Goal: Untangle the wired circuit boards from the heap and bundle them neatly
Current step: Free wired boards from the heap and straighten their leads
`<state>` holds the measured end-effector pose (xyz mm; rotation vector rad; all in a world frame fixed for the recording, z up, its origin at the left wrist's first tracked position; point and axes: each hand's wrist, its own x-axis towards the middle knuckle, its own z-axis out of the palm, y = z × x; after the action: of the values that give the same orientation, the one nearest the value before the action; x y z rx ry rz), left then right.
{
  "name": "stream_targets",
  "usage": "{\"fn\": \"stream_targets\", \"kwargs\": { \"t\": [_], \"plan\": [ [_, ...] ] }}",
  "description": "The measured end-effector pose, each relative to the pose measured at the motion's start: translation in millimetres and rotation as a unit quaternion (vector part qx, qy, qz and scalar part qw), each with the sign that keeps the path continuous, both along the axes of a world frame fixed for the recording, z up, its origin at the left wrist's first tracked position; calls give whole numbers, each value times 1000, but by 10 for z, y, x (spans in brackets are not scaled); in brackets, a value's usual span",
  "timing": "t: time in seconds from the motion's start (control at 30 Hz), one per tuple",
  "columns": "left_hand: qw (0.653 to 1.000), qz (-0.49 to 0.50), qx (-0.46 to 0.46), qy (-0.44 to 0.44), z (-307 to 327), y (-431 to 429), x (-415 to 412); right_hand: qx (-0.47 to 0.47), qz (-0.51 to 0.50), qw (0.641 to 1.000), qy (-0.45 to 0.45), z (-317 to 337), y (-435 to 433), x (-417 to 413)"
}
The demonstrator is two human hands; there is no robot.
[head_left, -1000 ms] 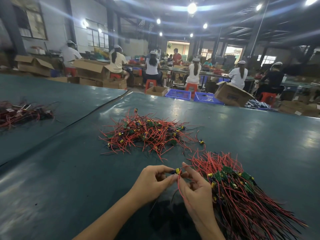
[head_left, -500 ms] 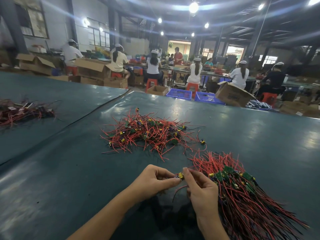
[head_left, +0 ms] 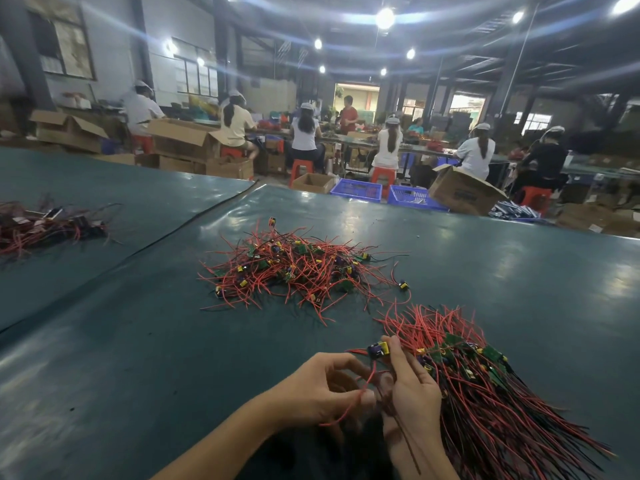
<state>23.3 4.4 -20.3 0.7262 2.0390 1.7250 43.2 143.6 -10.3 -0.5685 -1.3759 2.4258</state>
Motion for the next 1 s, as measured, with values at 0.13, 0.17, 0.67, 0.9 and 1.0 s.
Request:
{"fn": "stream_targets", "kwargs": {
  "t": [0.13, 0.17, 0.67, 0.9, 1.0],
  "plan": [
    [995, 24, 31, 93, 24, 49, 61, 33, 14, 999, -18, 32, 30, 24],
    [993, 34, 52, 103, 33, 61, 66, 35, 17, 999, -18, 37, 24, 30],
    [965, 62, -13, 255, -6, -89, 31, 45, -41, 998, -9, 12, -34, 62],
    [961, 150, 1, 233, -39, 87, 75, 108, -3, 994, 9, 21, -85, 94],
    [968, 220, 103, 61, 8, 170, 59, 125, 15, 992, 23, 24, -130, 103]
  ]
}}
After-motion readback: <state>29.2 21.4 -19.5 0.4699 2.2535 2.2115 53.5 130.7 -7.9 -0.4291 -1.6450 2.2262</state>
